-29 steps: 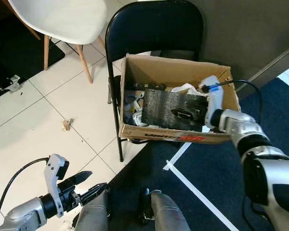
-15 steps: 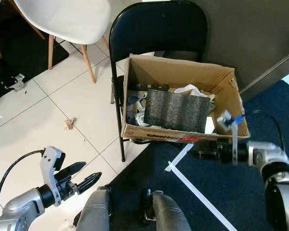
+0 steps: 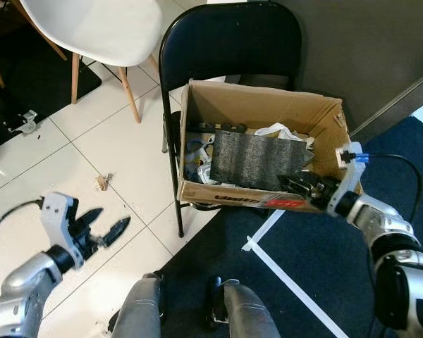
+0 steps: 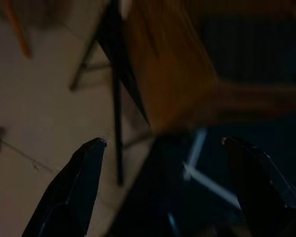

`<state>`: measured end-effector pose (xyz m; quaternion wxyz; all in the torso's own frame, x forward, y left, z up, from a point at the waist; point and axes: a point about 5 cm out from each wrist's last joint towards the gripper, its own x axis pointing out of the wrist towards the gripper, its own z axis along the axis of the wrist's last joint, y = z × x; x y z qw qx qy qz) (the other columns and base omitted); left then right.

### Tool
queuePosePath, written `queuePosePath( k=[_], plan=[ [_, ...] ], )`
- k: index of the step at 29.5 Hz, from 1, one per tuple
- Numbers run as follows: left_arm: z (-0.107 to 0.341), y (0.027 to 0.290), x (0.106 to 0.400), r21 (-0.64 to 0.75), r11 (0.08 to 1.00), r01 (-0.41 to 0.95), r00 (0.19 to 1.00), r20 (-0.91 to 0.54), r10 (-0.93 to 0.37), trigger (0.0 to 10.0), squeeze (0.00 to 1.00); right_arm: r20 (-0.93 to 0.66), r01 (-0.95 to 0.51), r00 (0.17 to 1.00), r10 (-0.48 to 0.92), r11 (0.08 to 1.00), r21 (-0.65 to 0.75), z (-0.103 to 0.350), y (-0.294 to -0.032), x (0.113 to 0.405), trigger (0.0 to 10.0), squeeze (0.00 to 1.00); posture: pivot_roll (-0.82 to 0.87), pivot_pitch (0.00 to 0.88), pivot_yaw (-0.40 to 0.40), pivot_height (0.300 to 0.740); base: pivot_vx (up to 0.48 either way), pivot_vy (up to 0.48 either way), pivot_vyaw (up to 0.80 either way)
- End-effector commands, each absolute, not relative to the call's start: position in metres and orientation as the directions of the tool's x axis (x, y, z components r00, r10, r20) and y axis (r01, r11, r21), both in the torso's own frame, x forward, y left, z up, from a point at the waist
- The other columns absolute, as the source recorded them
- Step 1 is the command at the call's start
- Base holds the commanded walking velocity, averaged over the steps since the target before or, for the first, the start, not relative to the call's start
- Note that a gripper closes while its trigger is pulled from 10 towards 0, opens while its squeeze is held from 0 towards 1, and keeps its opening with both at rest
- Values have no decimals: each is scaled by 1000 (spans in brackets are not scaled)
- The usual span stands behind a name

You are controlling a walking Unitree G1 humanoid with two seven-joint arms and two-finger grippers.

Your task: Picking trash to rubbish bin

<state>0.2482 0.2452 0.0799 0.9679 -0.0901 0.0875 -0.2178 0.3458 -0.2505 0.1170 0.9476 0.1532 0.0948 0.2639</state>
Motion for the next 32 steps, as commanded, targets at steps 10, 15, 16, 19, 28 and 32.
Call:
queuePosePath(
  k=[10, 15, 16, 19, 28, 32],
  plan=[
    [106, 215, 279, -152, 922, 356, 934, 32, -355, 10000, 0, 60, -408, 912, 405, 885, 226, 151, -209, 375, 10000, 0, 86, 166, -48, 740, 0, 0, 0],
    [116, 205, 290, -127, 919, 373, 928, 63, -368, 10000, 0, 71, -400, 916, 395, 891, 214, 158, -192, 381, 10000, 0, 84, 136, -45, 740, 0, 0, 0],
    [121, 201, 295, -118, 918, 378, 925, 78, -371, 10000, 0, 82, -412, 911, 404, 887, 207, 160, -184, 382, 10000, 0, 80, 115, -40, 740, 0, 0, 0],
    [125, 197, 300, -111, 919, 379, 924, 93, -370, 10000, 0, 99, -434, 901, 423, 879, 199, 162, -177, 383, 10000, 0, 80, 115, -40, 740, 0, 0, 0],
    [136, 176, 316, -65, 908, 414, 907, 117, -405, 10000, 0, 67, -417, 909, 412, 890, 183, 164, -158, 386, 10000, 0, 71, 56, -25, 740, 0, 0, 0],
    [137, 172, 318, -50, 907, 419, 904, 122, -411, 10000, 0, 60, -418, 908, 414, 897, 143, 166, -157, 386, 10000, 0, 68, 43, -25, 740, 0, 0, -800]
  ],
)
